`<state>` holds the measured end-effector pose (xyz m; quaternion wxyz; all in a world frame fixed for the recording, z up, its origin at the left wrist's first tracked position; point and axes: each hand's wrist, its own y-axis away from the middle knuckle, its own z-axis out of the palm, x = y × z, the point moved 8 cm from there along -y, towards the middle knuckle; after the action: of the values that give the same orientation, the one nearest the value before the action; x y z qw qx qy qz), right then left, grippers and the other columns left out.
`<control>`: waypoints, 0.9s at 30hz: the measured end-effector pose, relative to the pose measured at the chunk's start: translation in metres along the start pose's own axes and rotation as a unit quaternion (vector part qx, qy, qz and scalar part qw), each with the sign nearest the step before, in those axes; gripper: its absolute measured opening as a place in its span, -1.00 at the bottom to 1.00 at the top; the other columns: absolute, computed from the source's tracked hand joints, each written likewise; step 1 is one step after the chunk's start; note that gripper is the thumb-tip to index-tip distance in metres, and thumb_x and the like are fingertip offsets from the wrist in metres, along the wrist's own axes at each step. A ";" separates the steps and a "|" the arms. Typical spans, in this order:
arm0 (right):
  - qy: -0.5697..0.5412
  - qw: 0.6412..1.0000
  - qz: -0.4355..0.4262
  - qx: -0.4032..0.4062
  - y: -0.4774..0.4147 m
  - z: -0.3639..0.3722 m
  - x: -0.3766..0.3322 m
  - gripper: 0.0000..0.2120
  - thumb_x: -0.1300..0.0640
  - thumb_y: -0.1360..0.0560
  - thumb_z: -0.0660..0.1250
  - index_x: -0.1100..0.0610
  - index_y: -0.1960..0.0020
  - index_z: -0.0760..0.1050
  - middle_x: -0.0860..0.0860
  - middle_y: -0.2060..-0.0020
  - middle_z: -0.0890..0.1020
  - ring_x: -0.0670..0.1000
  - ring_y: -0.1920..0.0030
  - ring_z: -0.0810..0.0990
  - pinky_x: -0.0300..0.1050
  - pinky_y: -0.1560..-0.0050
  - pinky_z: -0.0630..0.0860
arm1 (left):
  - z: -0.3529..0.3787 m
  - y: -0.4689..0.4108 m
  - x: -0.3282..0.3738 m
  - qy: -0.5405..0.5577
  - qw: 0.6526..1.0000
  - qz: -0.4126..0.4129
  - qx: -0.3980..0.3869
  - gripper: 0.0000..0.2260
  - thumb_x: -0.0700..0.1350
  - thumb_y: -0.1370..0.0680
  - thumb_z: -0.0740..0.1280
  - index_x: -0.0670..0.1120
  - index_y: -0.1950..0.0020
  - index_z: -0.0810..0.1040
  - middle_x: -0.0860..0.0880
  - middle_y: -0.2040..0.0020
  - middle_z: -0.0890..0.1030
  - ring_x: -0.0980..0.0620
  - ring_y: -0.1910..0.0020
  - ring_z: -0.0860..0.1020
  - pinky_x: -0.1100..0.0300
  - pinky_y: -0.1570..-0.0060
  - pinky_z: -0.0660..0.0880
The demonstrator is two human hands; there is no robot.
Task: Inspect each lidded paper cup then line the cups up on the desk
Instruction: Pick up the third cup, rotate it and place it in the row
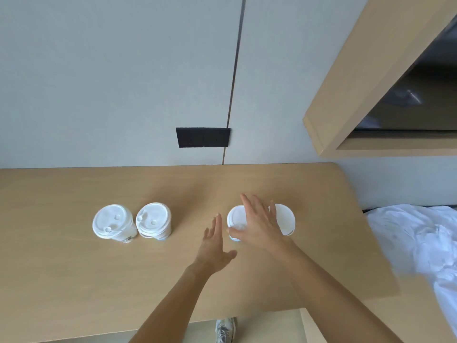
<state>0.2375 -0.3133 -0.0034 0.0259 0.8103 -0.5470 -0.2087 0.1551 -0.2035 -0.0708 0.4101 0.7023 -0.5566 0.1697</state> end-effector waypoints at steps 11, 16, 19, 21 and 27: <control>-0.044 0.997 -0.054 0.016 -0.013 0.025 -0.010 -0.18 -0.13 -0.51 0.39 0.06 -0.65 0.14 0.11 -0.48 0.36 0.22 -0.43 0.35 0.06 -0.41 0.35 | 0.045 -0.012 -0.006 -0.070 0.997 -0.006 0.035 -0.10 0.04 -0.56 0.41 -0.12 -0.68 -0.13 -0.06 -0.70 -0.13 -0.02 -0.66 -0.24 0.07 -0.61 -0.26; -0.071 0.996 -0.060 0.018 0.008 0.028 -0.022 -0.19 -0.13 -0.51 0.39 0.09 -0.65 0.18 0.11 -0.49 0.39 0.22 -0.43 0.39 0.05 -0.41 0.36 | 0.045 0.013 -0.011 -0.104 0.994 -0.007 0.039 -0.11 0.05 -0.57 0.38 -0.16 -0.67 -0.14 -0.08 -0.69 -0.14 -0.05 -0.66 -0.26 0.07 -0.60 -0.28; -0.076 0.994 -0.072 0.020 0.032 0.035 -0.035 -0.16 -0.10 -0.45 0.46 0.11 -0.63 0.23 0.12 -0.45 0.45 0.23 -0.39 0.45 0.07 -0.39 0.41 | 0.046 0.037 -0.021 -0.122 0.992 -0.006 0.036 -0.12 0.07 -0.58 0.36 -0.17 -0.67 -0.13 -0.10 -0.69 -0.15 -0.05 -0.65 -0.29 0.10 -0.59 -0.32; -0.085 0.993 -0.076 0.025 0.048 0.043 -0.042 -0.13 -0.10 -0.40 0.48 0.12 -0.62 0.26 0.12 -0.42 0.48 0.24 -0.35 0.48 0.11 -0.35 0.47 | 0.048 0.057 -0.031 -0.124 0.992 -0.011 0.033 -0.12 0.09 -0.58 0.35 -0.15 -0.68 -0.14 -0.11 -0.69 -0.16 -0.04 -0.64 -0.31 0.09 -0.60 -0.31; -0.060 0.993 -0.090 0.037 0.092 0.073 -0.068 -0.12 -0.18 -0.33 0.46 0.09 -0.55 0.28 0.14 -0.33 0.54 0.24 -0.24 0.56 0.15 -0.20 0.59 | 0.056 0.109 -0.054 -0.124 0.992 -0.007 0.018 -0.16 0.08 -0.59 0.32 -0.09 -0.68 -0.12 -0.07 -0.69 -0.13 0.00 -0.62 -0.33 0.10 -0.59 -0.31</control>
<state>0.1085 -0.2760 -0.0241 -0.0564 0.8426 -0.4798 -0.2380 0.0249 -0.2159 -0.1000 0.3265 0.7289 -0.5952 0.0889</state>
